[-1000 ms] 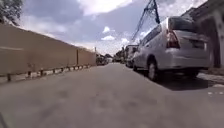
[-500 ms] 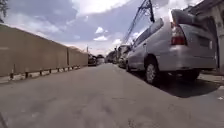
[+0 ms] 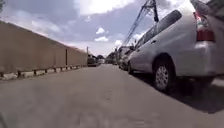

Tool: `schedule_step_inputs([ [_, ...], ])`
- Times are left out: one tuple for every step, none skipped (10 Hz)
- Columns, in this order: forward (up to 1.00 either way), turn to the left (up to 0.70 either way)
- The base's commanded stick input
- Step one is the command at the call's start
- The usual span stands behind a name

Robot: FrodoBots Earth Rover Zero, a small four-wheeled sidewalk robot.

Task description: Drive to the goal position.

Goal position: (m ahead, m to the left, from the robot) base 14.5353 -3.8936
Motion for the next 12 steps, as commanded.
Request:
schedule_step_inputs([
  [1.00, 0.01],
  [1.00, 0.01],
  [1.00, 0.01],
  [1.00, 0.01],
  [1.00, 0.01],
  [1.00, 0.01],
  [1.00, 0.01],
  [1.00, 0.01],
  [1.00, 0.01],
  [1.00, 0.01],
  [1.00, 0.01],
  [1.00, 0.01],
])
